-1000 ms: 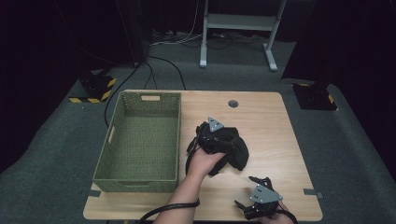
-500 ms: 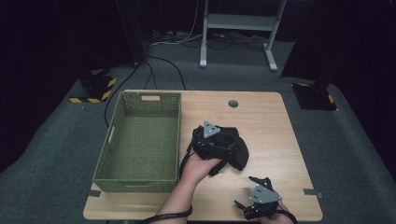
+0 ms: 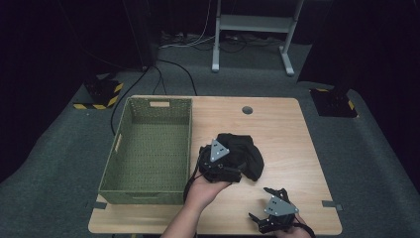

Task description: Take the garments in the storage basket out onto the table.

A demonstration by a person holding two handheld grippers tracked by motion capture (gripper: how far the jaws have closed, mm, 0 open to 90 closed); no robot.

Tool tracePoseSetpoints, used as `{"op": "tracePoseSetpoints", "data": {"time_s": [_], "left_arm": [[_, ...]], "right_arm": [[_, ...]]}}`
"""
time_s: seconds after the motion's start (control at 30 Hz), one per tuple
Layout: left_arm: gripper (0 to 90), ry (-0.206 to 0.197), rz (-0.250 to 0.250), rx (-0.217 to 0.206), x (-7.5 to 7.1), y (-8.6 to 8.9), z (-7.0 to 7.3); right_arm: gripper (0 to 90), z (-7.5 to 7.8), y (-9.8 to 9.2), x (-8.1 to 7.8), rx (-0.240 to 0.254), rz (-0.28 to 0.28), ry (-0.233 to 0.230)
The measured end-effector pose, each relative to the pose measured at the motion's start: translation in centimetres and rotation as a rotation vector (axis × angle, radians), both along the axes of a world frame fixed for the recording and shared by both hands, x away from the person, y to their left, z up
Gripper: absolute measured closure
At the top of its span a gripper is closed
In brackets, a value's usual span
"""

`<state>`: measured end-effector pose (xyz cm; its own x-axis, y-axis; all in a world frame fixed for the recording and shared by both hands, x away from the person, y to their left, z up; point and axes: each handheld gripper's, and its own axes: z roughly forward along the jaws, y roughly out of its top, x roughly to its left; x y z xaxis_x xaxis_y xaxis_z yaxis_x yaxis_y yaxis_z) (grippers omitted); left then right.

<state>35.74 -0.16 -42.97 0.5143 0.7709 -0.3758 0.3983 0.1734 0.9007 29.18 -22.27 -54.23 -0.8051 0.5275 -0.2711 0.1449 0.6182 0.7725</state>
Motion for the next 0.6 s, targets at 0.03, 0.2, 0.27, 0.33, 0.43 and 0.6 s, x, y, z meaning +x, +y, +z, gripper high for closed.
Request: {"op": "tracePoseSetpoints", "data": {"time_s": [0.03,0.2,0.27,0.33,0.43,0.6], "left_arm": [[0.3,-0.001,-0.002,0.004,-0.3,0.0,-0.1],[0.3,-0.013,-0.012,0.022,-1.6,-0.3,-0.9],[0.3,-0.014,-0.018,0.028,-2.1,-0.4,-1.4],[0.3,-0.009,-0.022,0.032,-2.5,-0.5,-1.9],[0.3,-0.004,-0.026,0.03,-3.1,-0.5,-3.0],[0.3,0.013,-0.042,0.034,-4.1,-0.4,-4.9]], "right_arm": [[1.5,0.0,0.0,0.0,0.0,0.0,0.0],[1.5,0.0,0.0,0.0,-0.001,0.001,-0.001],[1.5,0.0,0.0,0.0,-0.001,0.001,-0.002],[1.5,0.0,0.0,0.0,-0.002,0.001,-0.003],[1.5,0.0,0.0,0.0,-0.002,0.0,-0.003],[1.5,0.0,0.0,0.0,-0.002,0.0,-0.002]]}}
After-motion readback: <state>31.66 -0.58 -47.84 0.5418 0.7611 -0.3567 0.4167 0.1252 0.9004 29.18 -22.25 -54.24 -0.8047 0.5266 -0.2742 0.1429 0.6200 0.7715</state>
